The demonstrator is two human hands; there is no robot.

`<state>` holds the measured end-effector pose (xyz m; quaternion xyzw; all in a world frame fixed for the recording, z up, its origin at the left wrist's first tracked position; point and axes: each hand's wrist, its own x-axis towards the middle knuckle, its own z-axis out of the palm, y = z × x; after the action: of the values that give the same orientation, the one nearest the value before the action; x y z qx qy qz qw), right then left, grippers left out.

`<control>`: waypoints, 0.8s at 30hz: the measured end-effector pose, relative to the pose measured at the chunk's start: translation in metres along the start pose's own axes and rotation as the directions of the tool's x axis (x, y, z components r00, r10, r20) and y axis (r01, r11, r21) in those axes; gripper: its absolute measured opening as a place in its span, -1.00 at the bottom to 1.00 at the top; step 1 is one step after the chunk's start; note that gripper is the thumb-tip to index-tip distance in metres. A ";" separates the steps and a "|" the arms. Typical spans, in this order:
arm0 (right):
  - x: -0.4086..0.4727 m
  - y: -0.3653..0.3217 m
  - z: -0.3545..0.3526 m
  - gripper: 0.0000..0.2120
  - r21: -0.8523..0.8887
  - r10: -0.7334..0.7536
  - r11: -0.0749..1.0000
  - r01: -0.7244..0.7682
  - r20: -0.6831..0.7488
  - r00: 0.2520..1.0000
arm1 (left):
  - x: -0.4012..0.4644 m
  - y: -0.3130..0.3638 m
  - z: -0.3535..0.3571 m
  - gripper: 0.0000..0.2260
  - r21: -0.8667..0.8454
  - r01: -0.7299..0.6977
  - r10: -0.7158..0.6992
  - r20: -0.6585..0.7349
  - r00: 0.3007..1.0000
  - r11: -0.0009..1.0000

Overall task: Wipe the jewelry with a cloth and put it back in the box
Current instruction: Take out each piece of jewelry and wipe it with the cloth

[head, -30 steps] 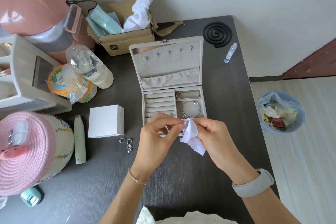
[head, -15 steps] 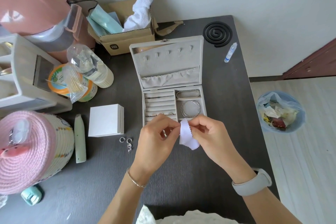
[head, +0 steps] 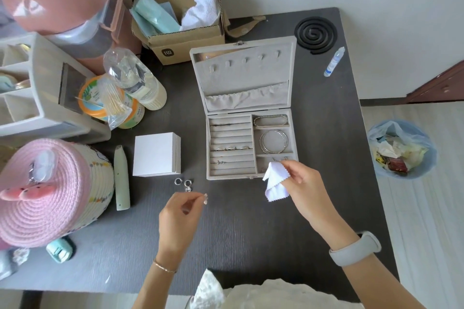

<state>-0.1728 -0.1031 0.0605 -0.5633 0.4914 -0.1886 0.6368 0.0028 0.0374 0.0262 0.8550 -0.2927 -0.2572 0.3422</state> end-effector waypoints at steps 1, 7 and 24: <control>0.000 0.000 -0.001 -0.76 0.022 0.007 1.000 -0.007 0.004 1.000 | 0.000 -0.011 -0.005 -0.87 0.041 0.065 -0.065 -0.015 0.998 0.997; 0.002 0.005 0.006 -0.73 0.025 0.026 0.999 -0.026 0.015 1.000 | 0.009 -0.051 -0.022 -0.88 0.213 0.294 -0.294 -0.029 0.955 0.932; 0.008 0.013 0.003 -0.76 -0.013 0.019 1.000 -0.020 -0.070 0.997 | 0.064 0.012 0.031 -0.82 0.401 -0.311 0.308 0.074 0.948 0.861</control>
<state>-0.1707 -0.1039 0.0452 -0.5559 0.5202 -0.1987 0.6172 0.0236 -0.0262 0.0002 0.8484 -0.4745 -0.1351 0.1921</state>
